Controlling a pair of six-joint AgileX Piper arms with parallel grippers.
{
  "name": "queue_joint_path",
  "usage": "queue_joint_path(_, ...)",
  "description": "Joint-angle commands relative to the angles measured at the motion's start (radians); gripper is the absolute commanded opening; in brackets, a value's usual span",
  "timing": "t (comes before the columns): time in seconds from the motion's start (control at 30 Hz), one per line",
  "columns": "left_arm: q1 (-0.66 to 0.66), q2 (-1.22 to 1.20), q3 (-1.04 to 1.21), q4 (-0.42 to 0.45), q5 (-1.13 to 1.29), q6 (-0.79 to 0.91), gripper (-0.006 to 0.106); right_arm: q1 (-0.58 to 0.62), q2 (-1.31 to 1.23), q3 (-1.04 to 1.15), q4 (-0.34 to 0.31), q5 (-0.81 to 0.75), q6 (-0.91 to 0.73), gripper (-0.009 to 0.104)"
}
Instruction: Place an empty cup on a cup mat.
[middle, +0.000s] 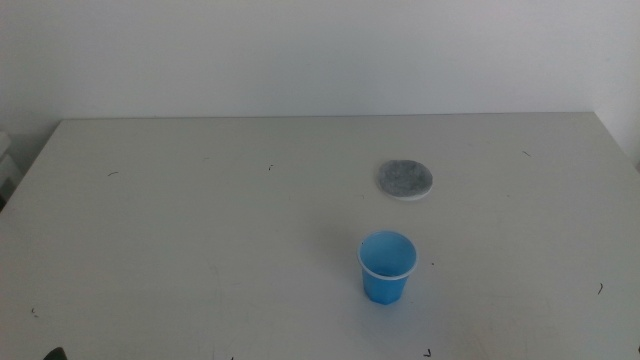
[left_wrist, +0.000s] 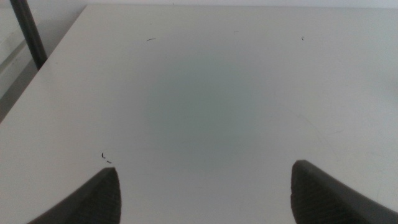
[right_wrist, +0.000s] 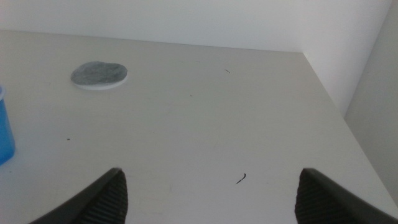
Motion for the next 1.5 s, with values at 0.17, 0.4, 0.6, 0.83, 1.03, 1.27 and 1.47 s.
queue_joint_path(0.17, 0.001, -0.004, -0.006, 0.0, -0.067, -0.011, 0.105, -0.006, 0.023, -0.122, -0.007, 0.019, -0.008, 0.079)
queue_joint_path(0.4, 0.001, -0.004, -0.006, 0.0, -0.067, -0.011, 0.105, -0.006, 0.151, -0.243, 0.006, 0.063, -0.008, 0.079)
queue_joint_path(0.6, 0.001, -0.004, -0.006, 0.0, -0.067, -0.011, 0.105, -0.006, 0.287, -0.371, 0.026, 0.103, -0.008, 0.079)
queue_joint_path(0.83, 0.001, -0.004, -0.006, 0.0, -0.067, -0.011, 0.105, -0.006, 0.416, -0.54, 0.044, 0.306, -0.008, 0.079)
queue_joint_path(1.03, 0.001, -0.004, -0.006, 0.0, -0.067, -0.011, 0.105, -0.005, 0.547, -0.729, 0.044, 0.513, -0.004, 0.079)
queue_joint_path(1.27, 0.001, -0.004, -0.006, 0.0, -0.067, -0.011, 0.105, 0.005, 0.702, -0.93, 0.044, 0.684, 0.05, 0.079)
queue_joint_path(1.47, 0.001, -0.004, -0.006, 0.0, -0.067, -0.011, 0.105, 0.132, 0.833, -1.044, 0.033, 0.714, 0.143, 0.079)
